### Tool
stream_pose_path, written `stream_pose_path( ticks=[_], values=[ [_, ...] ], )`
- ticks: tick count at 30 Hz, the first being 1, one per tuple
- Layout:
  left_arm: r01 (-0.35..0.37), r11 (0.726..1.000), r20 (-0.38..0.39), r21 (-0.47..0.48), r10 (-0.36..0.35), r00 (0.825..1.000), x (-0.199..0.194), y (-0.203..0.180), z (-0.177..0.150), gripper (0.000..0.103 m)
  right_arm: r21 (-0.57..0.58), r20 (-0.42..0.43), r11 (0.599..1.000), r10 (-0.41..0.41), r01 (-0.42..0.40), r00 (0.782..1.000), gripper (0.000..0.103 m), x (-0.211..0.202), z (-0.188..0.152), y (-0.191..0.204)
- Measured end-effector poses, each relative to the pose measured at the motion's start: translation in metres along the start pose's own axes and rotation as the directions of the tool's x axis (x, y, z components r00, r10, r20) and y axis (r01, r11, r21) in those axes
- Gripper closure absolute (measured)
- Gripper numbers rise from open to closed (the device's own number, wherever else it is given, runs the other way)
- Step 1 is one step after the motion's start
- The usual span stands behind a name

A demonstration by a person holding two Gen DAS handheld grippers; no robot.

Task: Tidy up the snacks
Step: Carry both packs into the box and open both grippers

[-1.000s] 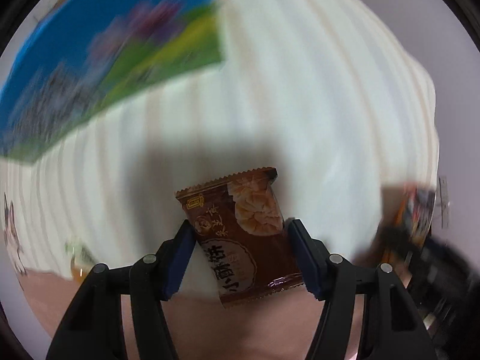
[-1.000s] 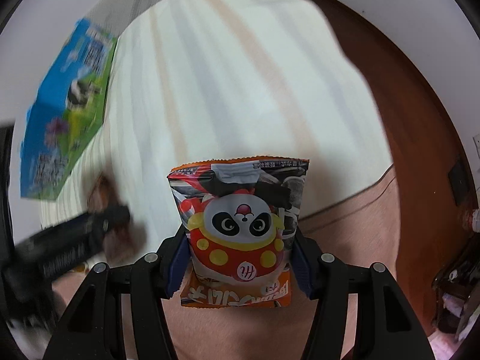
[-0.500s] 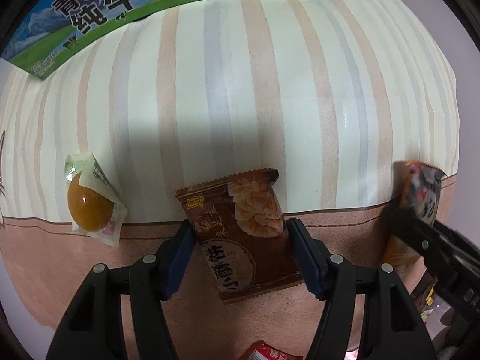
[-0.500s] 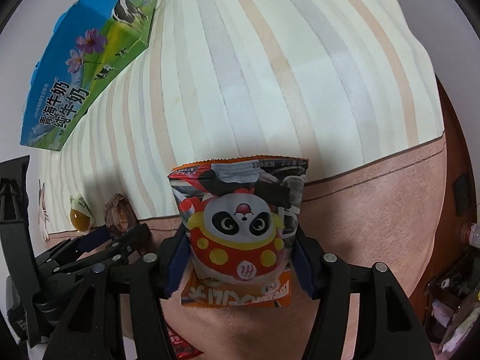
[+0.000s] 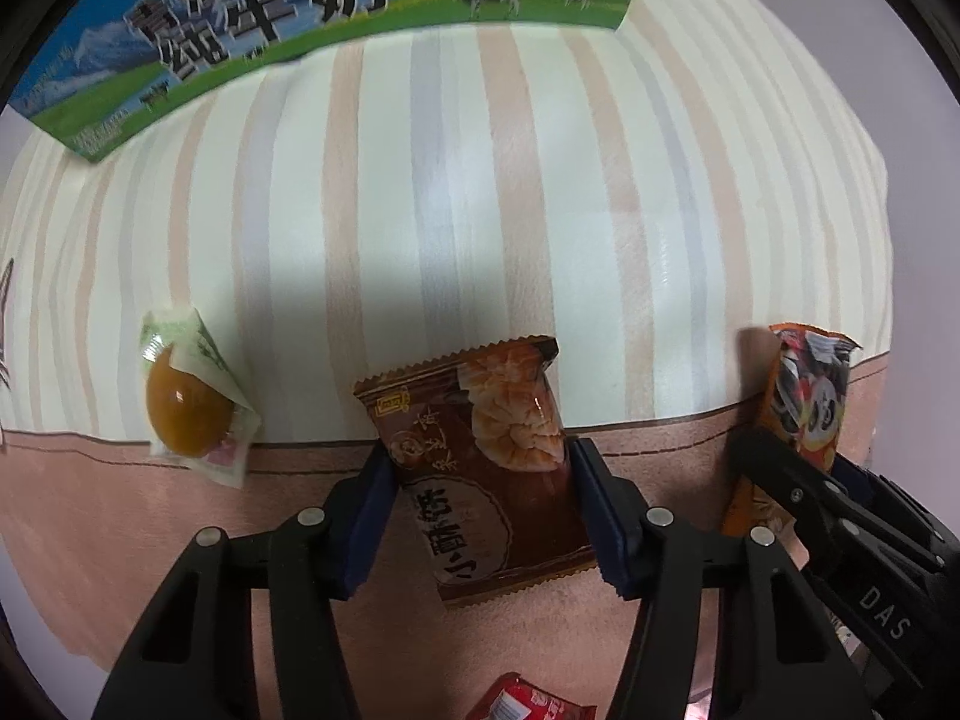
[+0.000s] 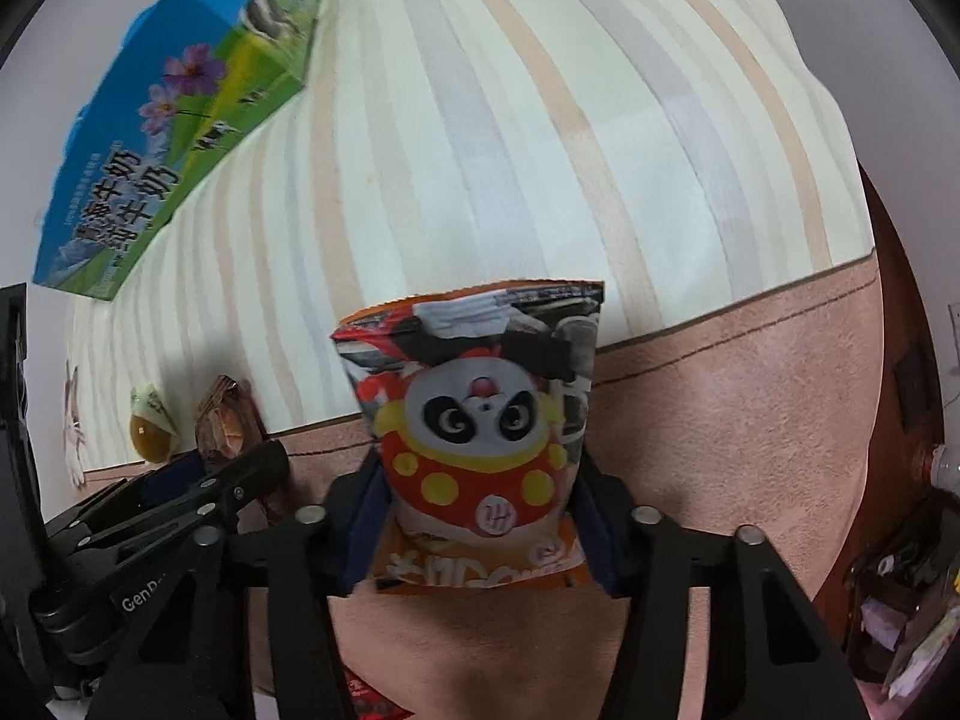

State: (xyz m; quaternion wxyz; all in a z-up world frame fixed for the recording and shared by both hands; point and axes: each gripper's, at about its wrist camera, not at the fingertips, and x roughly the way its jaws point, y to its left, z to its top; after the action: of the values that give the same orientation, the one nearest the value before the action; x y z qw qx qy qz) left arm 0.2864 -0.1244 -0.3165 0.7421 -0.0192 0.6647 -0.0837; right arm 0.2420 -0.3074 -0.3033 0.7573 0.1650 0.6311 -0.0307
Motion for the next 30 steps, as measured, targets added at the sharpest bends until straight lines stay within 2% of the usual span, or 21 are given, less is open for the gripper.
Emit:
stream_pose_path(
  ticks=[8,15,20,23,26,30],
  values=[
    [0.035,0.999,0.110,0.007,-0.036,0.993,-0.065,0.021,0.018,0.048,-0.015,0.022,0.996,0.085,-0.085,0.996,0.052,-0.019,0.006,0.030],
    [0.103,0.995,0.212,-0.013,-0.098,0.972,-0.145,0.057,0.063,0.048,-0.070,0.087,0.973,0.225,-0.219,0.970,0.052,-0.070,0.039,0.081],
    [0.118,0.993,0.262,-0.004,-0.113,0.958,-0.182,0.078,0.131,0.048,-0.162,0.124,0.950,0.288,-0.267,0.950,0.052,-0.108,0.092,0.130],
    [0.106,0.994,0.275,-0.002,-0.101,0.956,-0.194,0.088,0.183,0.048,-0.217,0.150,0.946,0.277,-0.241,0.949,0.052,-0.124,0.135,0.157],
    [0.093,0.996,0.254,-0.008,-0.088,0.963,-0.187,0.099,0.236,0.048,-0.247,0.158,0.948,0.241,-0.198,0.958,0.052,-0.120,0.187,0.188],
    [0.081,0.996,0.172,-0.020,-0.077,0.982,-0.159,0.113,0.297,0.048,-0.248,0.127,0.958,0.182,-0.147,0.975,0.052,-0.100,0.246,0.209]
  ],
)
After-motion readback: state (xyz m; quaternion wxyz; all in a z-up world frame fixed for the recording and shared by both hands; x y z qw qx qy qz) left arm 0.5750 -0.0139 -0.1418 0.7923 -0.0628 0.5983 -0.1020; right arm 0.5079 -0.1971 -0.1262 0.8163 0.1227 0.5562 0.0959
